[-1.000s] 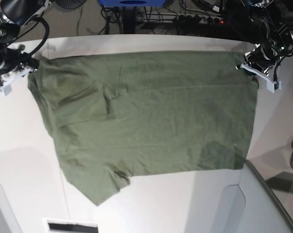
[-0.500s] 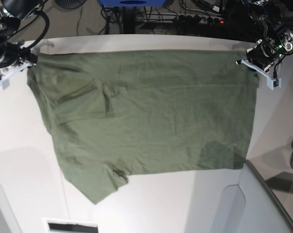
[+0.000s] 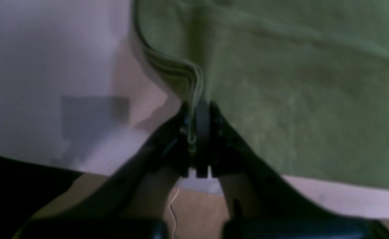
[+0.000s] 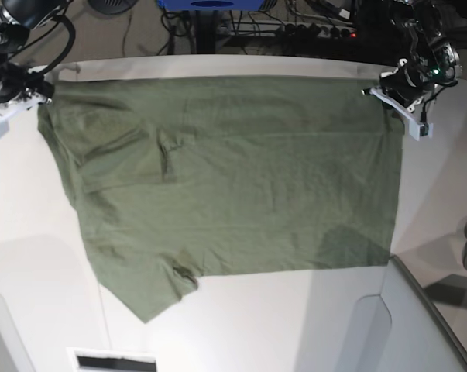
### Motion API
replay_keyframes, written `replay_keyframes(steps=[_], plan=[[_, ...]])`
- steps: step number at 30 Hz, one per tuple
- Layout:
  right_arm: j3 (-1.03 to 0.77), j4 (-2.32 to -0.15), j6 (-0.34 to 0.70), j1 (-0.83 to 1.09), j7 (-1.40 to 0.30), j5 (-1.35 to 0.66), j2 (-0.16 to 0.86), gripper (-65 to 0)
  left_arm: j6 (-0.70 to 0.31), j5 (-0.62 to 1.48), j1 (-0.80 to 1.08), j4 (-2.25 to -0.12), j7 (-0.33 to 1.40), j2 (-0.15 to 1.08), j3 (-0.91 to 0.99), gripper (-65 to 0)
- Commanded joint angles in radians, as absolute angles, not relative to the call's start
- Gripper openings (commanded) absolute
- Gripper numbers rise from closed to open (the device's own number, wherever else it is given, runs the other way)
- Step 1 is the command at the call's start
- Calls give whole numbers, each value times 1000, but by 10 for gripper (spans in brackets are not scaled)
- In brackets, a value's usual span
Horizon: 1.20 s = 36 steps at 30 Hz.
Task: Layout the t-shirt on the table in an organized manner, then fold the t-shirt properly
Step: 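Pull the held edge toward the robot with both grippers to flatten, then release the shirt edge and move both grippers over the shirt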
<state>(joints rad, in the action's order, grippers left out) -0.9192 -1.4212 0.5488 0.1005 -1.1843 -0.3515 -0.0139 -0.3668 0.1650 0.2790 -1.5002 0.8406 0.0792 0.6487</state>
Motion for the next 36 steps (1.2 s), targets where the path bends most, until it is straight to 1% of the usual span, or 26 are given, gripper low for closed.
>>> replay_keyframes(steps=[1,6,22,24,26,27,28,30,32,34,36], plan=[[-931,-1442,550,97,-1178,-358,1,-650,-364,174,280,-1523,829,91,653,-650],[-992,-1442,550,96,-1178,-357,7,-650,-364,168,280,-1527,829,81,656,-650],[-993,-1442,550,97,-1178,-357,8,-648,-363,166,303,-1529,829,81,659,-650],[-993,-1442,550,97,-1178,-357,8,-647,-340,166,303,-1529,829,82,659,-650],[-993,-1442,550,97,-1178,-357,8,-641,-286,166,303,-1529,829,84,659,-650],[-993,-1442,550,97,-1178,-357,8,-615,-271,166,303,-1529,829,87,656,-650],[-993,-1442,550,96,-1178,-357,8,-585,-268,166,303,-1531,829,87,656,-622],[-995,-1442,550,96,-1178,-357,8,-486,-268,166,303,-1531,829,87,657,-484],[-997,-1442,550,96,-1176,-358,7,-410,-268,166,303,-1532,829,87,659,-365],[-1032,-1442,550,90,-1176,-358,7,-381,-268,166,305,-1546,829,87,659,-265],[-1058,-1446,550,88,-1176,-358,7,-377,-268,168,317,-1569,829,87,662,-194]])
